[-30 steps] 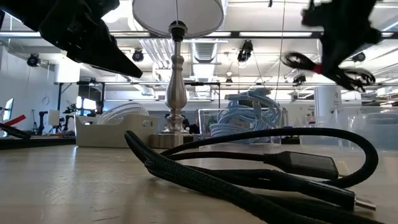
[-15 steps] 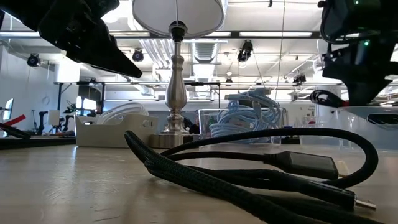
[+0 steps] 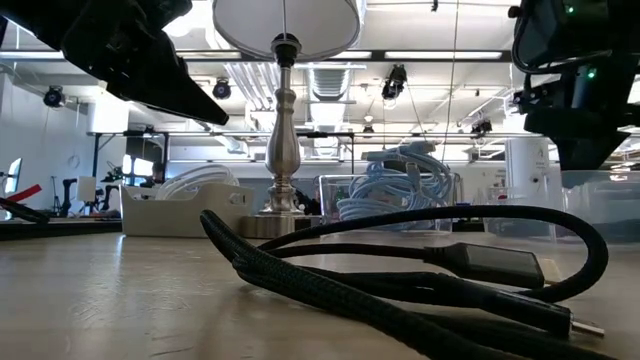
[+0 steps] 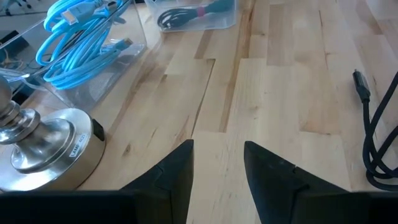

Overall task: Pick & Place USB Port
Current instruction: Put the right black USB cable into the right transparent bin

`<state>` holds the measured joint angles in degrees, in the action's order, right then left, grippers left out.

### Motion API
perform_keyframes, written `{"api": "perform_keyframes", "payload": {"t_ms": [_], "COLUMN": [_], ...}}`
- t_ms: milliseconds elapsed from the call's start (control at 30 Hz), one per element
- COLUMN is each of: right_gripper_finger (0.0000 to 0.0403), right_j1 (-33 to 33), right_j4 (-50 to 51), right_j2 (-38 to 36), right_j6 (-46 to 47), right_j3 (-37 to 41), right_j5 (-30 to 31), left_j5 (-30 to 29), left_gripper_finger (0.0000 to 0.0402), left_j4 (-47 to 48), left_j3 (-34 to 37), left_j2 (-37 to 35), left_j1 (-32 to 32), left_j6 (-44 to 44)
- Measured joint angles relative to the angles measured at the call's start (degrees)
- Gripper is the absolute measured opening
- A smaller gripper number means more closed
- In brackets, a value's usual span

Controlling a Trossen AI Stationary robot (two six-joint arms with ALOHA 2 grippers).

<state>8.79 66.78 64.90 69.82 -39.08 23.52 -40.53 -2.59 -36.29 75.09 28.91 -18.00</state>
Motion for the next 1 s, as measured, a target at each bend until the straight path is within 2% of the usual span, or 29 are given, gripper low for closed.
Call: {"api": "perform_keyframes", "payload": {"t_ms": [267,367,467,633,700,800,1000], "right_gripper_finger": [0.0158,0.0163,0.0163,0.0154,0.0151,0.0148,0.0148], "right_j1": [0.05,0.05,0.2,1.95,3.14,5.06,9.42], "right_j4": [-0.61,-4.76,-13.83,-34.67,-42.21,-49.29,-50.52], "right_j2": [0.0,0.0,0.14,2.51,4.77,10.23,25.56], "right_j6": [-2.42,-6.27,-14.11,-29.15,-33.8,-37.66,-35.5], "right_j3": [-4.26,-6.92,-8.94,-10.45,-10.84,-12.7,-21.07], "right_j5": [-0.01,0.03,0.43,0.52,-0.04,-4.26,-12.42], "left_j5": [0.0,0.0,0.0,0.01,0.0,0.01,0.02], "left_gripper_finger": [0.0145,0.0145,0.0145,0.0145,0.0145,0.0145,0.0145], "left_j4": [0.0,0.02,0.02,0.02,0.02,0.02,0.04], "left_j3": [0.0,0.0,0.0,0.0,0.0,0.0,0.0], "left_j2": [0.0,0.0,0.0,0.0,0.0,0.0,0.0], "left_j1": [0.0,0.0,-0.04,-0.04,-0.03,-0.02,-0.02], "left_j6": [0.02,0.02,0.02,0.02,0.02,0.02,0.0]}}
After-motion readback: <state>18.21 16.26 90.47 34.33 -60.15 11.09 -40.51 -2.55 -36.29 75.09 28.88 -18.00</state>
